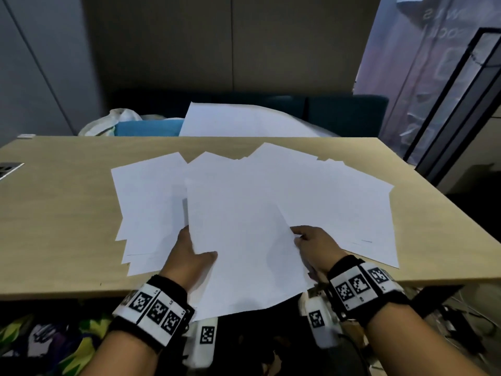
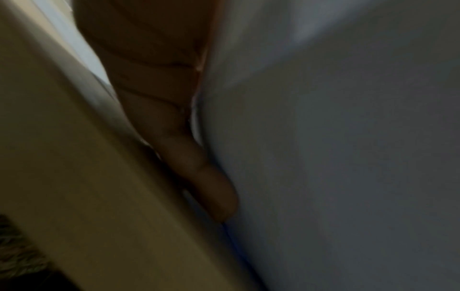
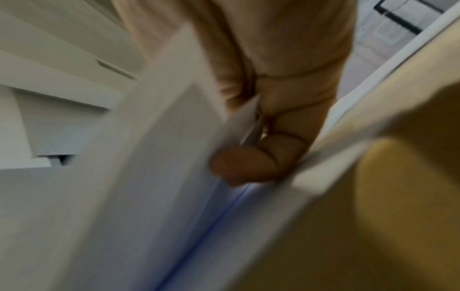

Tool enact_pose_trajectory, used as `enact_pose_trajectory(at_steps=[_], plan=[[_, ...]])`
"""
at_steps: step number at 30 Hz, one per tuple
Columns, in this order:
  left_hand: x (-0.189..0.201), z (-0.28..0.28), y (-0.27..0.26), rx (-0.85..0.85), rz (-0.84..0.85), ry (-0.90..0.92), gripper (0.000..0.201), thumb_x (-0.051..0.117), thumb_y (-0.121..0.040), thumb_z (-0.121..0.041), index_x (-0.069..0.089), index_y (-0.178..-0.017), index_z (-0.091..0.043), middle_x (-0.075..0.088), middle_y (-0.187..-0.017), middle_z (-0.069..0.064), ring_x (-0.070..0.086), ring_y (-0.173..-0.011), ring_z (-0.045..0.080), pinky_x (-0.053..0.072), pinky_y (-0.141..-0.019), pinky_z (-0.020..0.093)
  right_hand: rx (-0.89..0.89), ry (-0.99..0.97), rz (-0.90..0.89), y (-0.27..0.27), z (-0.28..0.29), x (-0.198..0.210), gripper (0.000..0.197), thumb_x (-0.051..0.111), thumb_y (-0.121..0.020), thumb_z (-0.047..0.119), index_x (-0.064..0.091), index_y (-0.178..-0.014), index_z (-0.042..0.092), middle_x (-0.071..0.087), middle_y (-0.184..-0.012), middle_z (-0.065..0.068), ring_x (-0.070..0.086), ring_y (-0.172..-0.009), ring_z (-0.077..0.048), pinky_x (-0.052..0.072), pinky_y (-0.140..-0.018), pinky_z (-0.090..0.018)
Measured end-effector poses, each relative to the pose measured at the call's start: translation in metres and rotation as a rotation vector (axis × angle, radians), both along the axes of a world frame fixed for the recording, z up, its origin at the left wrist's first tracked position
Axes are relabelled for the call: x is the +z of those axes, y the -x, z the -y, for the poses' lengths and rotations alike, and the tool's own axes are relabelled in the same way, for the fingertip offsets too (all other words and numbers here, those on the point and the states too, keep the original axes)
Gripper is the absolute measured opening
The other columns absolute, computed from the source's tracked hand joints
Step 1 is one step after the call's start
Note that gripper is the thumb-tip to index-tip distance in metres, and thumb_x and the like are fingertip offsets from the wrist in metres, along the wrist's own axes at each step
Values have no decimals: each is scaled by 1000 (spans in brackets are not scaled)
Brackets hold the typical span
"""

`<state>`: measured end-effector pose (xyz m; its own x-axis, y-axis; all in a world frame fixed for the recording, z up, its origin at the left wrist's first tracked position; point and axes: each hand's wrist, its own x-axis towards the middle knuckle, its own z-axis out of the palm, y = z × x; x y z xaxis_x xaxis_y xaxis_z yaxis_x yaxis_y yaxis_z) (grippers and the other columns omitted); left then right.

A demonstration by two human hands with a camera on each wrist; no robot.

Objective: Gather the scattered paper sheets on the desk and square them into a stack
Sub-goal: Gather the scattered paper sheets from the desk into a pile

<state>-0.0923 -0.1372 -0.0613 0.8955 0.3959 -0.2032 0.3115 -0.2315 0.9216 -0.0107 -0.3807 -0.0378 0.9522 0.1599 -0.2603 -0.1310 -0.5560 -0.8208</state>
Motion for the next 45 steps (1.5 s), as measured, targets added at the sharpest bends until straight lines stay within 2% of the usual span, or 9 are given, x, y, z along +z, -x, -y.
enact_pose_trajectory(at_steps=[5,9,12,14,17,22,26,33,45], plan=[[-1,-11,2,56,27,24,63,66,-81,-7,39,-137,-18,60,-121,0,59,-111,21,45,-97,34,-260,384,146,-57,62,26,41,58,-92,25,57,-127,3,60,-126,-18,57,-114,-34,45,-98,-40],[-3,-15,2,38,24,53,65,68,-79,-10,39,-136,-18,60,-121,1,59,-111,23,44,-103,42,-227,741,-4,-82,109,40,35,61,-88,37,65,-107,8,61,-125,-19,59,-108,-37,49,-90,-38],[-4,-13,3,42,29,78,74,70,-65,-23,42,-133,-18,62,-120,1,61,-108,22,45,-101,42,-77,1042,-40,-71,110,43,64,49,-84,65,42,-140,35,51,-136,-14,56,-116,-33,48,-86,-34],[-5,-12,2,50,36,82,70,70,-69,-20,42,-133,-17,61,-118,1,60,-108,22,45,-99,38,47,1177,-26,-66,100,50,56,49,-92,48,26,-142,50,45,-143,-7,55,-117,-27,50,-88,-34],[-5,-13,3,47,26,74,62,69,-76,-14,42,-131,-17,61,-117,1,60,-108,21,45,-97,37,142,1220,-113,-71,89,60,62,58,-81,41,39,-140,45,48,-142,-1,58,-109,-23,49,-95,-33],[1,-16,6,22,27,67,59,70,-68,-19,48,-123,-19,62,-112,-3,59,-101,13,44,-88,30,91,1084,-69,-79,95,58,47,59,-86,36,53,-133,36,48,-142,7,52,-125,-19,36,-98,-18],[-1,-19,7,24,40,57,50,69,-76,-12,49,-122,-18,62,-113,-1,58,-101,13,42,-88,29,-100,872,49,-92,103,38,19,52,-80,42,61,-87,27,65,-96,-2,64,-85,-27,56,-84,-37],[-3,-19,2,40,21,102,46,65,-66,-23,52,-109,-20,63,-107,-1,60,-102,20,47,-93,37,-502,361,258,-95,97,61,21,63,-82,4,64,-103,0,64,-107,-23,57,-86,-36,50,-87,-45],[-3,-20,3,40,19,67,43,64,-69,-22,53,-111,-18,64,-104,-1,61,-98,19,46,-75,30,-555,374,760,-87,115,119,23,54,-84,13,61,-100,-2,64,-99,-30,60,-92,-44,41,-68,-35]])
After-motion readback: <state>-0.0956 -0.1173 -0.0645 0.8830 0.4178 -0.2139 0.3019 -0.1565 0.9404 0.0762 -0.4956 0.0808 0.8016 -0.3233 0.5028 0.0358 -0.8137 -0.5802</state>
